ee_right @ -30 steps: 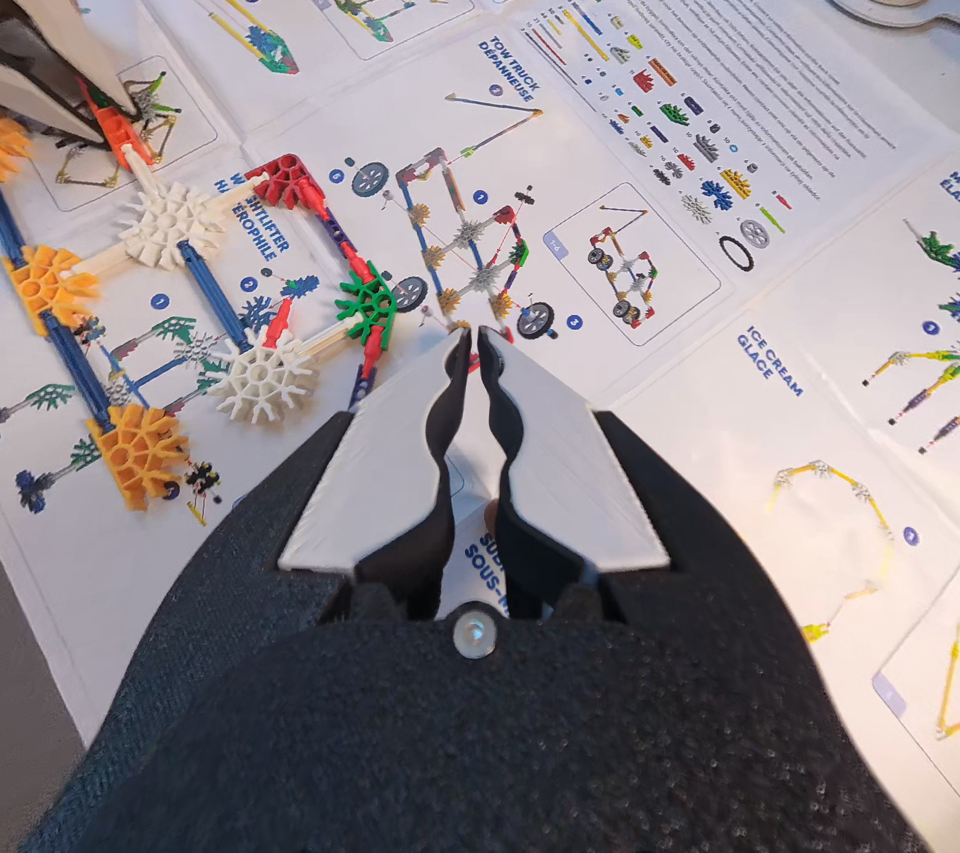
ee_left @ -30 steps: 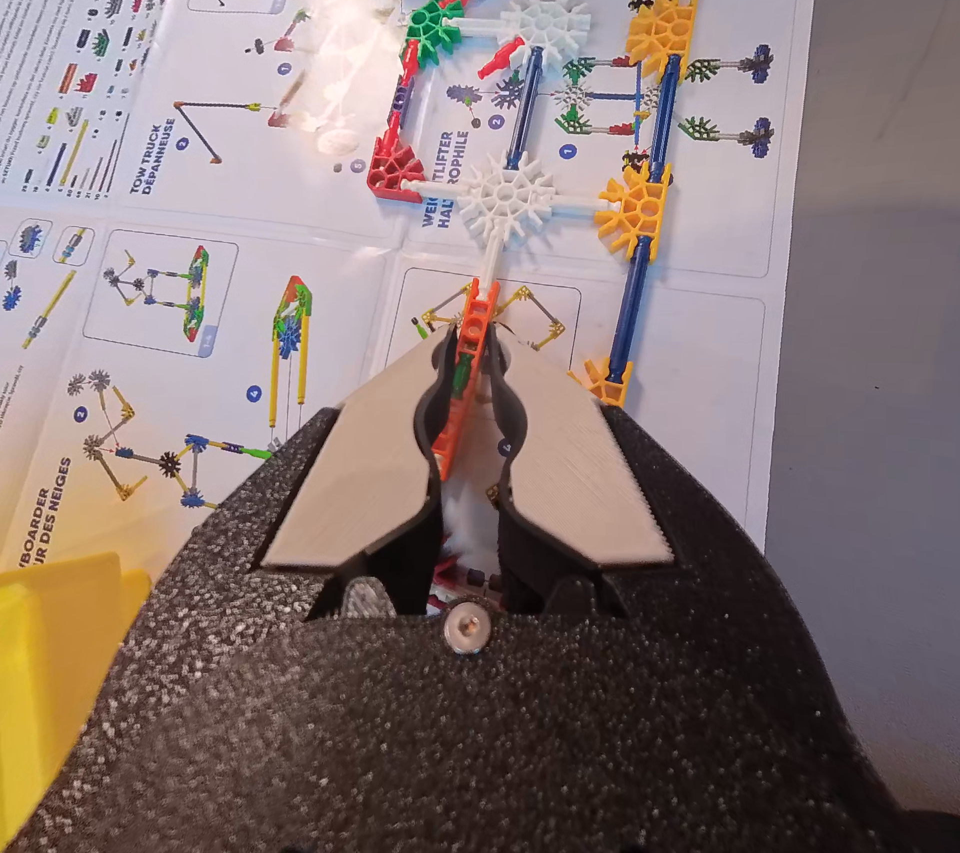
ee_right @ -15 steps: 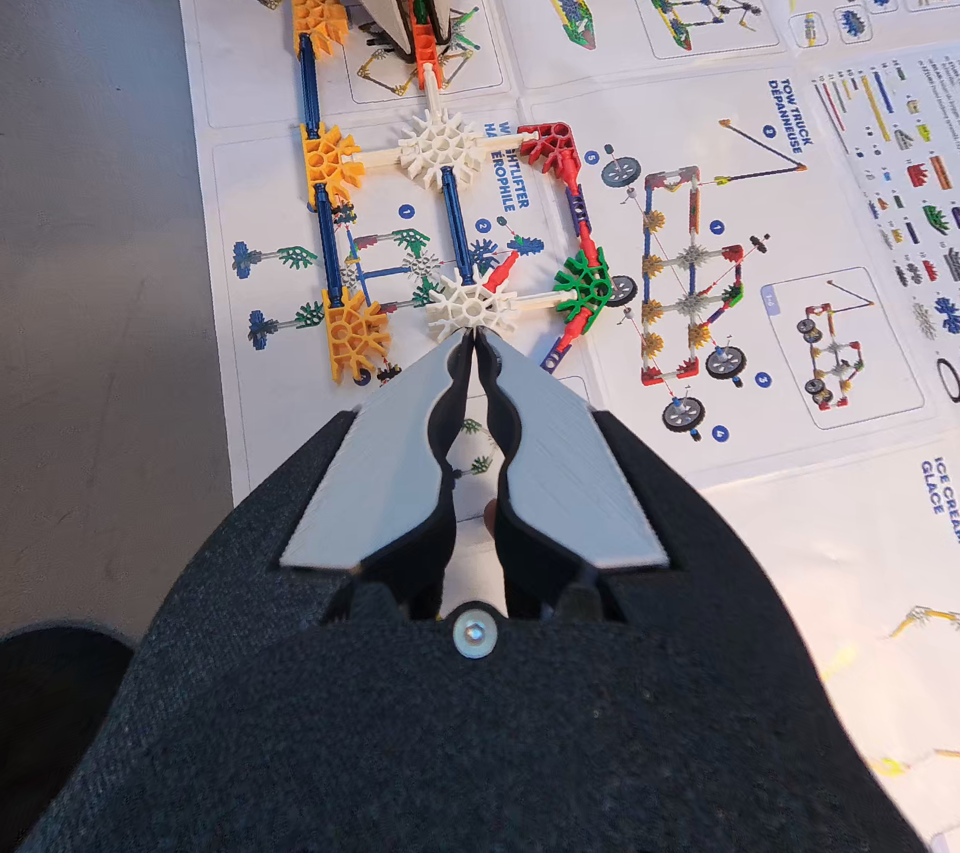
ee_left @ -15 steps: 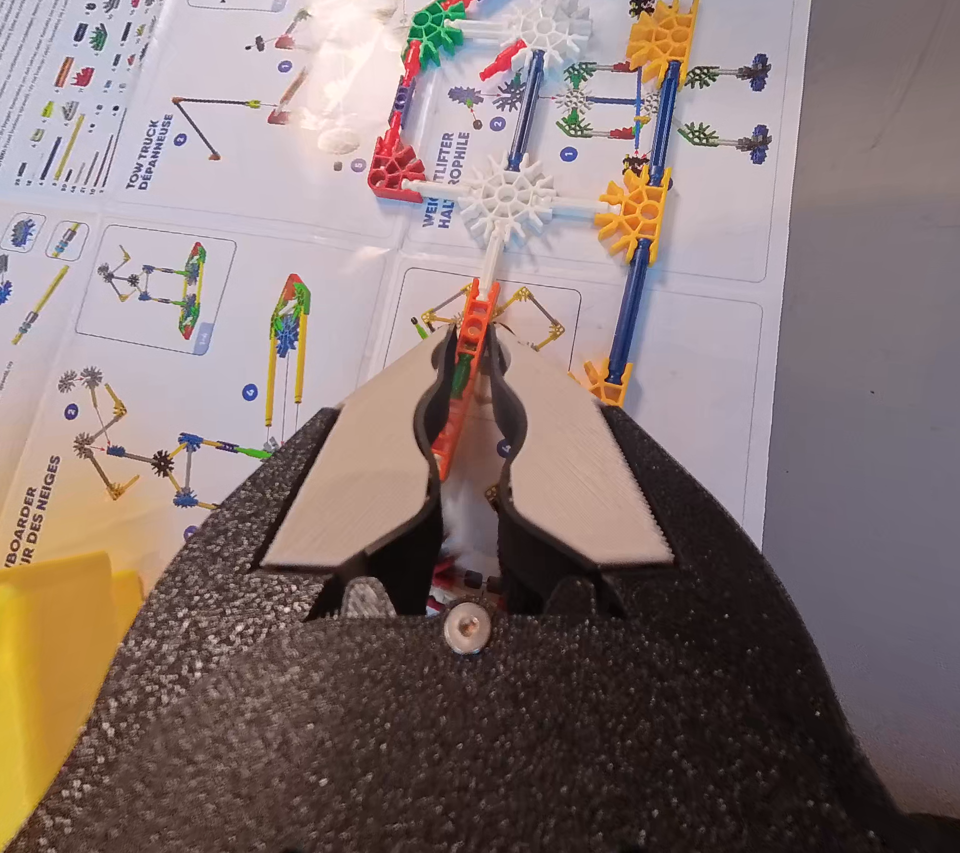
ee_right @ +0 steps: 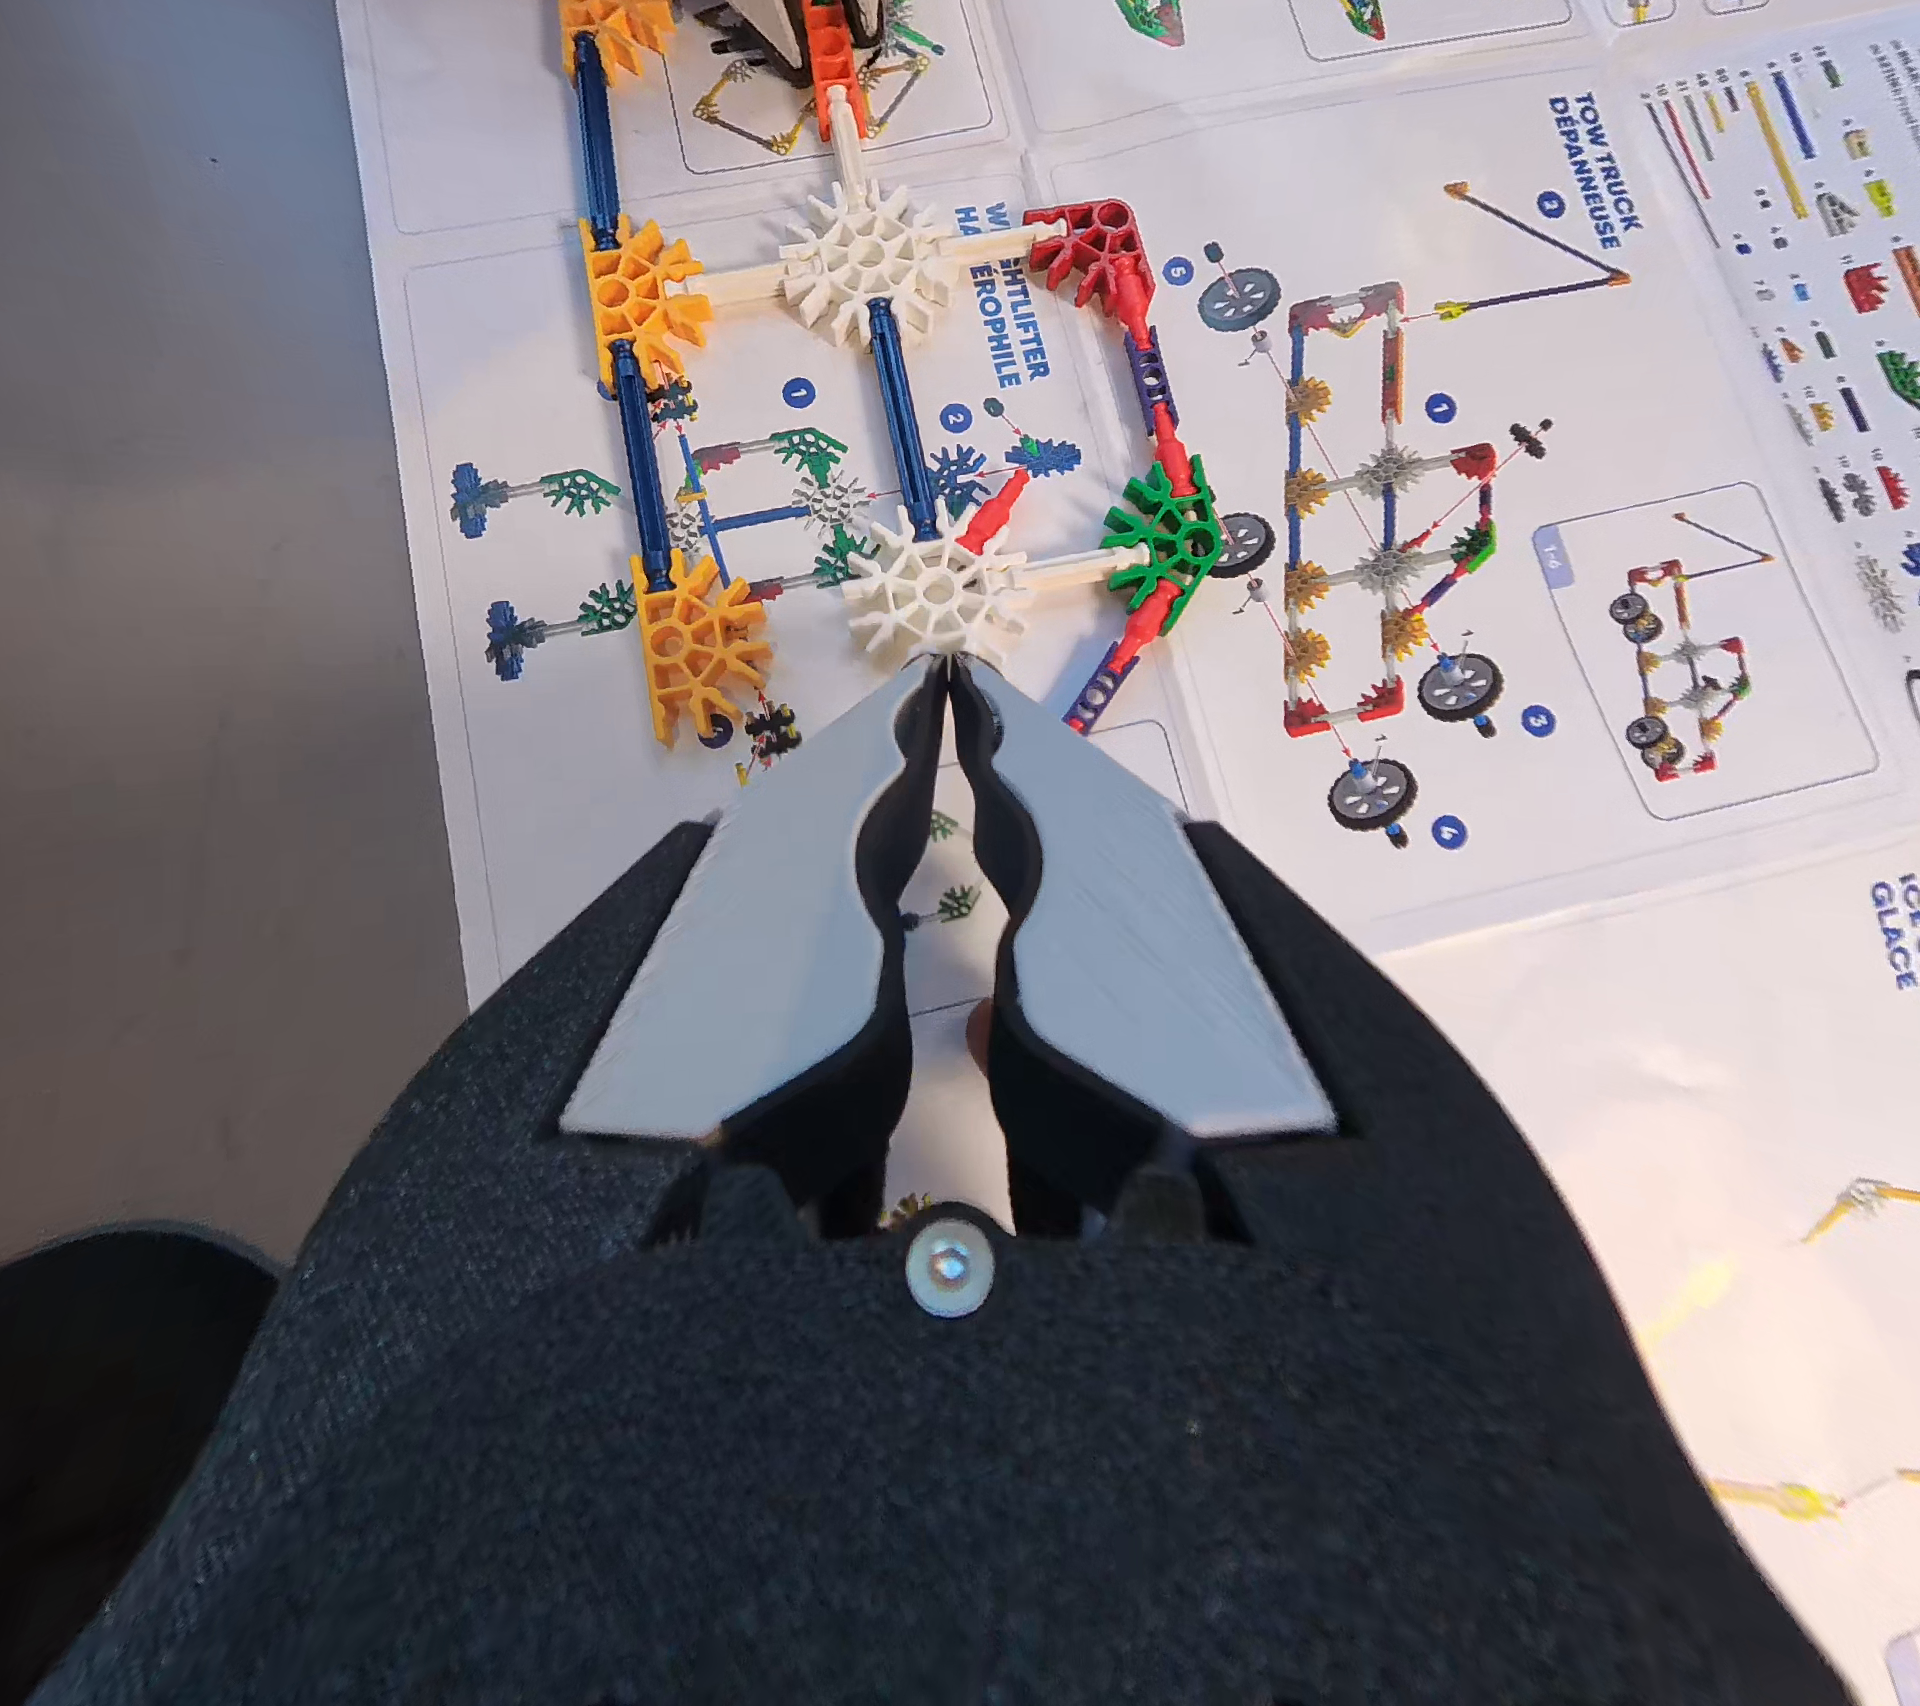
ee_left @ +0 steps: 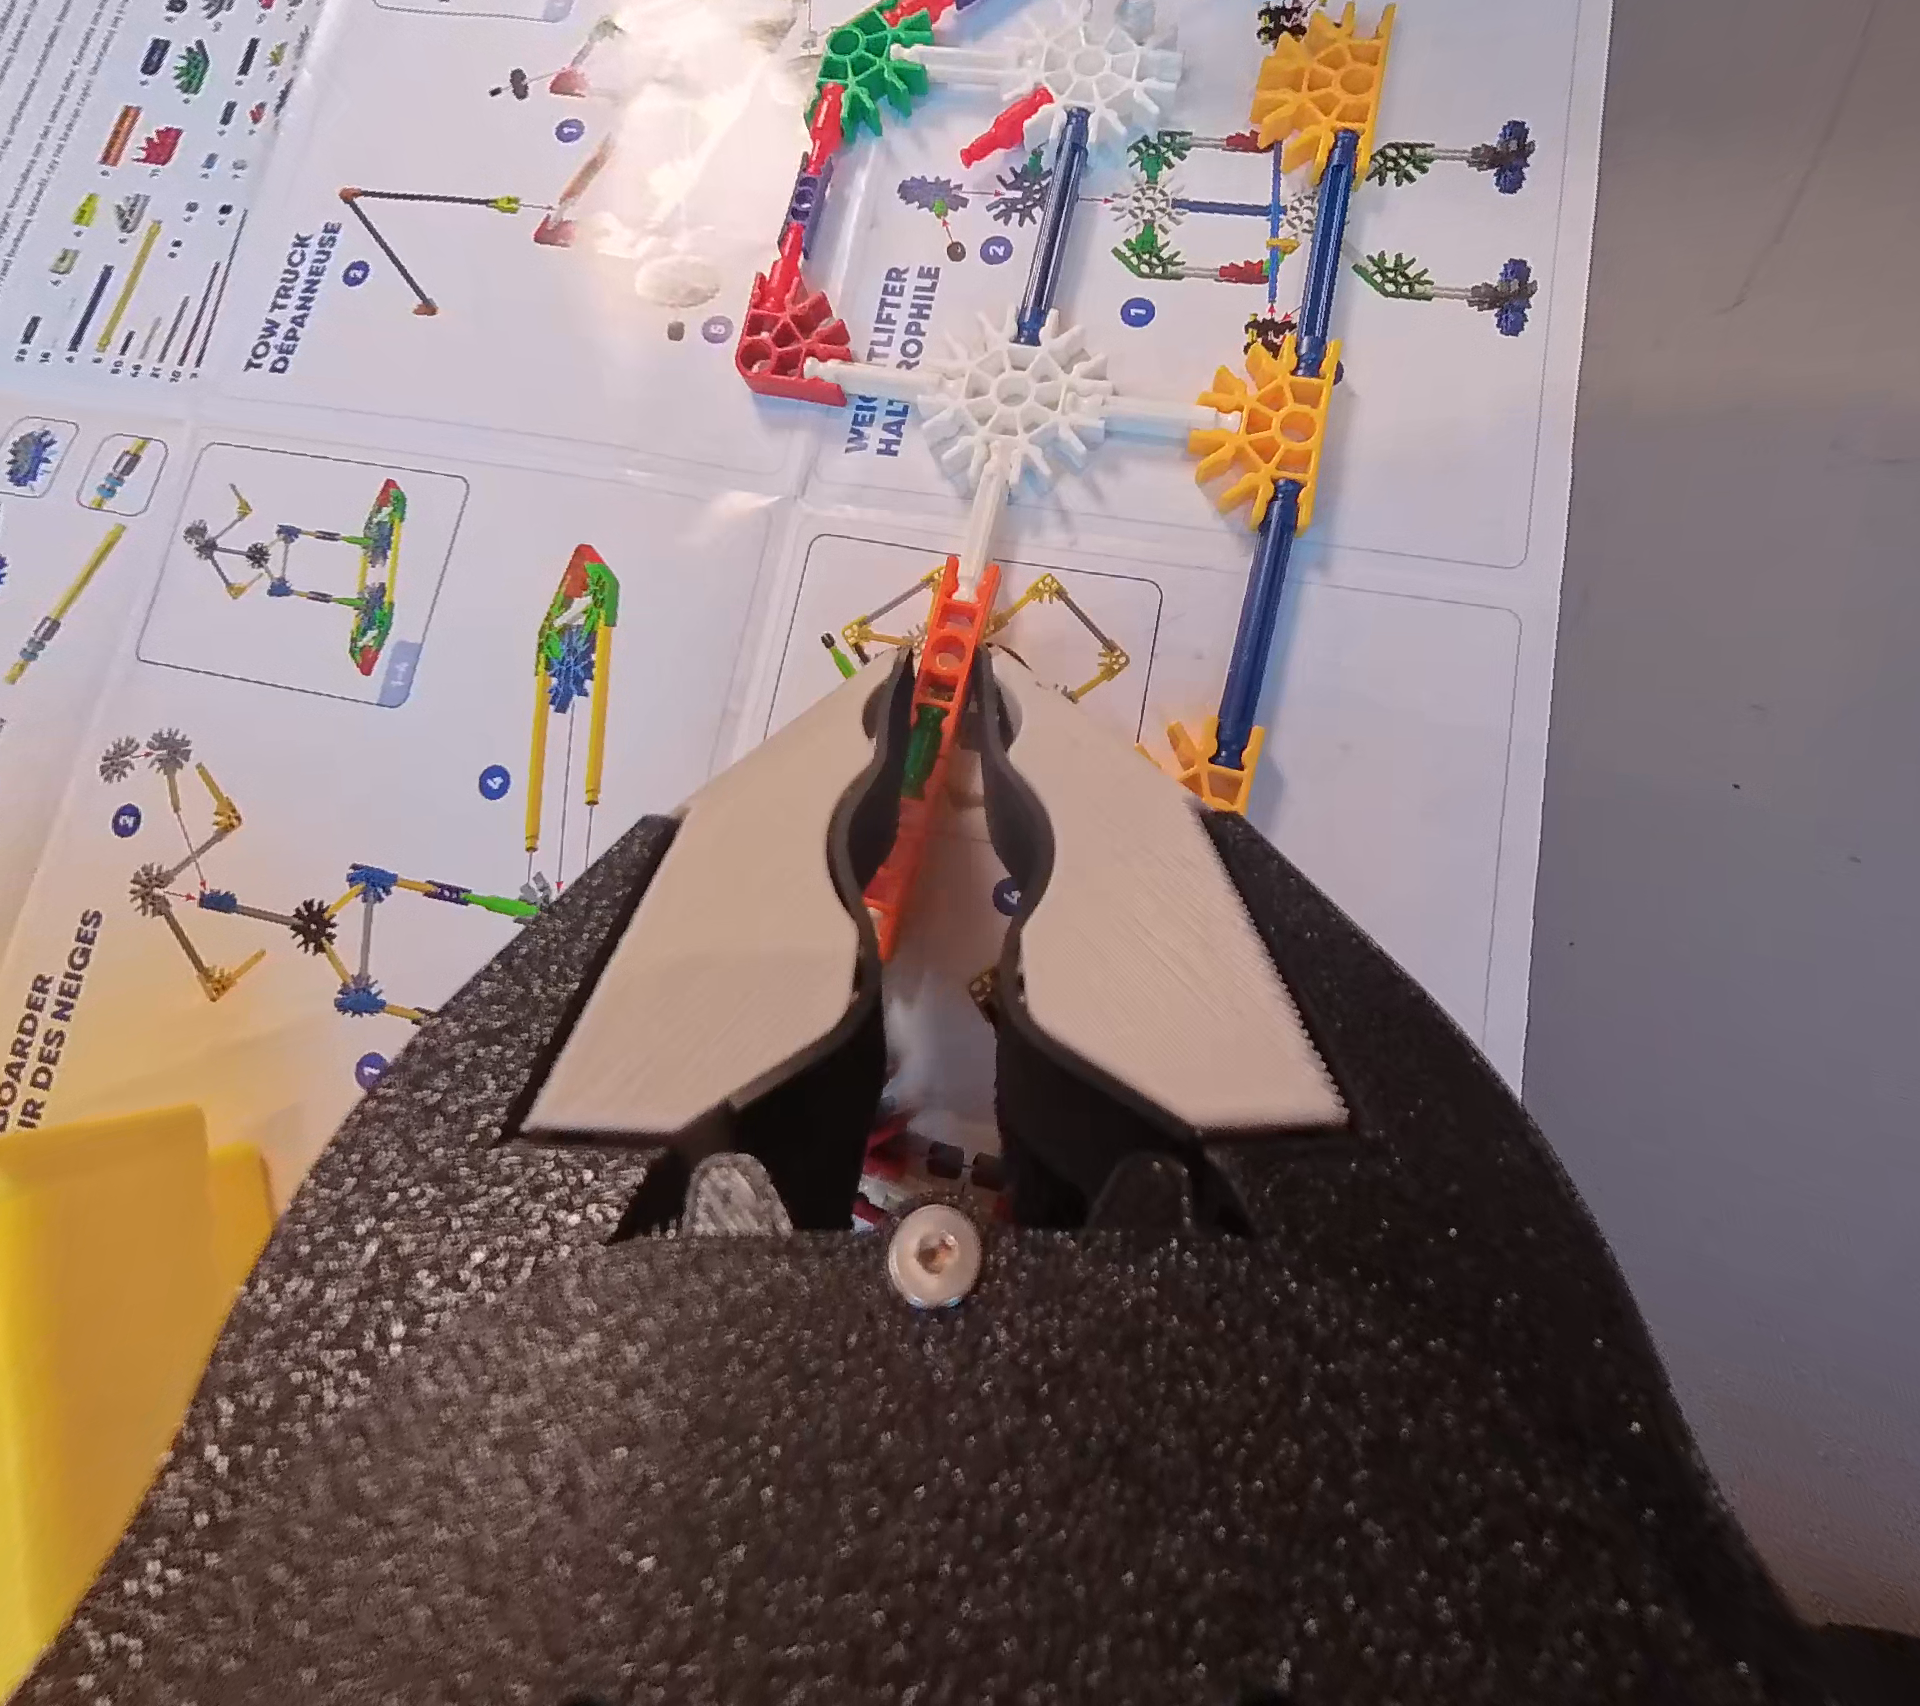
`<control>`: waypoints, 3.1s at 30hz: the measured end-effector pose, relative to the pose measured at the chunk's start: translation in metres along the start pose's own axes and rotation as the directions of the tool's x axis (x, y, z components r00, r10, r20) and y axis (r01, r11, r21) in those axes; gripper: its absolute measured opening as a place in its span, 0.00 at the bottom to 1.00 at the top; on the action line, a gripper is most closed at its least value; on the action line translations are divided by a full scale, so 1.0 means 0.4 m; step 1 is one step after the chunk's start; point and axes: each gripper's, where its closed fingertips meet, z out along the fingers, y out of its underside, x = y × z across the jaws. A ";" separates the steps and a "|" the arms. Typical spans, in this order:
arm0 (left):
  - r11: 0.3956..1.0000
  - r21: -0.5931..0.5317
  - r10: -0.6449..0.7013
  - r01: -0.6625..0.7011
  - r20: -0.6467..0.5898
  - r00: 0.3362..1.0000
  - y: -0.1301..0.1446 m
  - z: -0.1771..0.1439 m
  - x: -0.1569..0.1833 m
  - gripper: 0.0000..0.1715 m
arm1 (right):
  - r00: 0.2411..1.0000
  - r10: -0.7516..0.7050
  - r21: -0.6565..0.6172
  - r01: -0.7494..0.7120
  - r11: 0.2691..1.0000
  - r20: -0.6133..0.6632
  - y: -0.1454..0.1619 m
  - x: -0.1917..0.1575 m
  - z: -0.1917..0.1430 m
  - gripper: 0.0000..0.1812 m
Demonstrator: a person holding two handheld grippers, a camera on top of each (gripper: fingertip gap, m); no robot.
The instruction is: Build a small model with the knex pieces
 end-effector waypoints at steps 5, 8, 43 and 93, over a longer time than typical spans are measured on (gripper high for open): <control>1.000 0.001 -0.005 0.005 -0.002 1.000 0.000 0.000 0.000 0.05 | 1.000 0.016 -0.055 -0.016 0.998 -0.005 0.039 0.013 -0.020 0.00; 1.000 0.002 -0.006 0.006 -0.003 1.000 0.001 0.000 0.000 0.05 | 1.000 0.030 -0.054 -0.030 0.998 -0.006 0.047 0.019 -0.031 0.00; 1.000 0.013 -0.009 0.009 -0.011 1.000 0.002 -0.004 -0.002 0.05 | 0.913 0.141 -0.014 -0.158 0.987 -0.384 0.002 0.238 0.023 0.00; 0.744 -0.517 -0.269 0.425 0.351 0.897 0.401 -0.294 -0.685 0.05 | 0.872 0.248 0.382 -0.077 0.921 -0.422 -0.071 0.237 -0.115 0.00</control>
